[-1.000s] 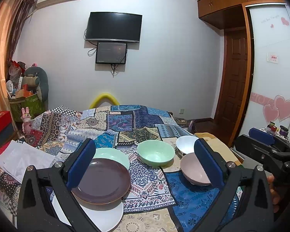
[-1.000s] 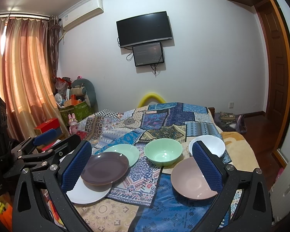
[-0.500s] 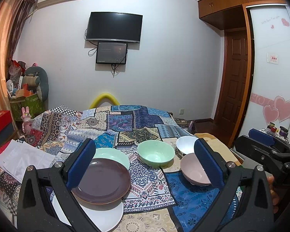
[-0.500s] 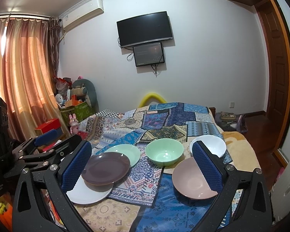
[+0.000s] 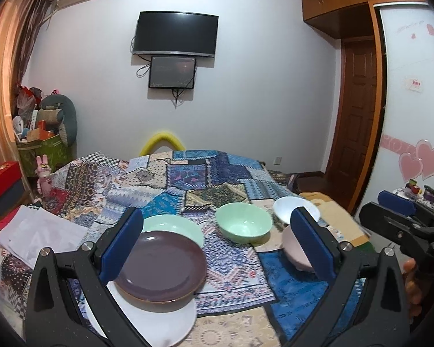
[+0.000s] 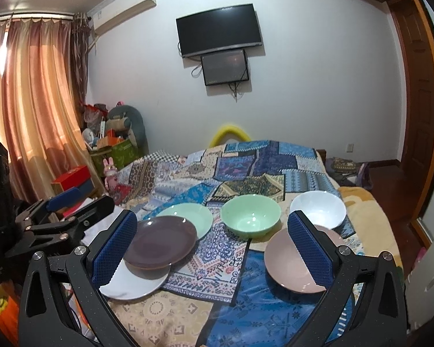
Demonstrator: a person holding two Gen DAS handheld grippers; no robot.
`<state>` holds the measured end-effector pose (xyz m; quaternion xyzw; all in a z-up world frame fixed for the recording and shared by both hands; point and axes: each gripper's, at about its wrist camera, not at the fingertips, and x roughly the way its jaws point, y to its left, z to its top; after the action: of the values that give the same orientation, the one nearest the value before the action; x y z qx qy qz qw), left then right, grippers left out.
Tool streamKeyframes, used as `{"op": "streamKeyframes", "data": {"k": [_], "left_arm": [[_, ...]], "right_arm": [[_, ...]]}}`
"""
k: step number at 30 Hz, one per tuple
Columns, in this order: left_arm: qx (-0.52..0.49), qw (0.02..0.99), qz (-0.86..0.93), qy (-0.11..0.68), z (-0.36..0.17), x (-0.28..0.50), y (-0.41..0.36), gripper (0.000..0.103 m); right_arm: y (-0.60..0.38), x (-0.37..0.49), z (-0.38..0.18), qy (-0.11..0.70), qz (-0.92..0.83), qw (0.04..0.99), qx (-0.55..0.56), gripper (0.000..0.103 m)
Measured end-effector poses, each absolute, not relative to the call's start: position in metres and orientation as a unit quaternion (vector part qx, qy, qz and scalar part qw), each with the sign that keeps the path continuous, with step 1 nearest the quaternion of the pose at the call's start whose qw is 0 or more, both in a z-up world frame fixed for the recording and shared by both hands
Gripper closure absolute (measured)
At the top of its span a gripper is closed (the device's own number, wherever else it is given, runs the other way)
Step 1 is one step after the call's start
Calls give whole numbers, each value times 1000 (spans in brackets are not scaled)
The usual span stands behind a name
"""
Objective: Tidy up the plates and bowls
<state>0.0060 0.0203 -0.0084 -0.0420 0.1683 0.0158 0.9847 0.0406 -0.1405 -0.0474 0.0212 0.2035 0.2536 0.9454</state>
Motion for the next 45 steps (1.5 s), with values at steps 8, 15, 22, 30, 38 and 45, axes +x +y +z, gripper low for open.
{"op": "streamKeyframes", "data": {"k": [8, 15, 22, 30, 38, 45], "left_arm": [[-63, 974, 36, 213, -35, 20, 68, 0], [-83, 957, 65, 270, -72, 44, 120, 0], [-90, 936, 79, 330, -114, 74, 166, 16], [-91, 915, 77, 386, -148, 107, 203, 37], [-116, 889, 54, 439, -173, 140, 230, 58], [-123, 874, 28, 470, -191, 155, 233, 73]], "right_arm": [[-113, 60, -69, 253, 268, 930, 7, 0], [-81, 86, -98, 305, 275, 911, -2, 0], [-56, 118, -132, 375, 292, 880, 6, 20], [-31, 142, -159, 417, 288, 862, -7, 36], [-15, 159, -178, 444, 292, 847, -9, 53], [-10, 168, -189, 469, 299, 831, 7, 68]]}}
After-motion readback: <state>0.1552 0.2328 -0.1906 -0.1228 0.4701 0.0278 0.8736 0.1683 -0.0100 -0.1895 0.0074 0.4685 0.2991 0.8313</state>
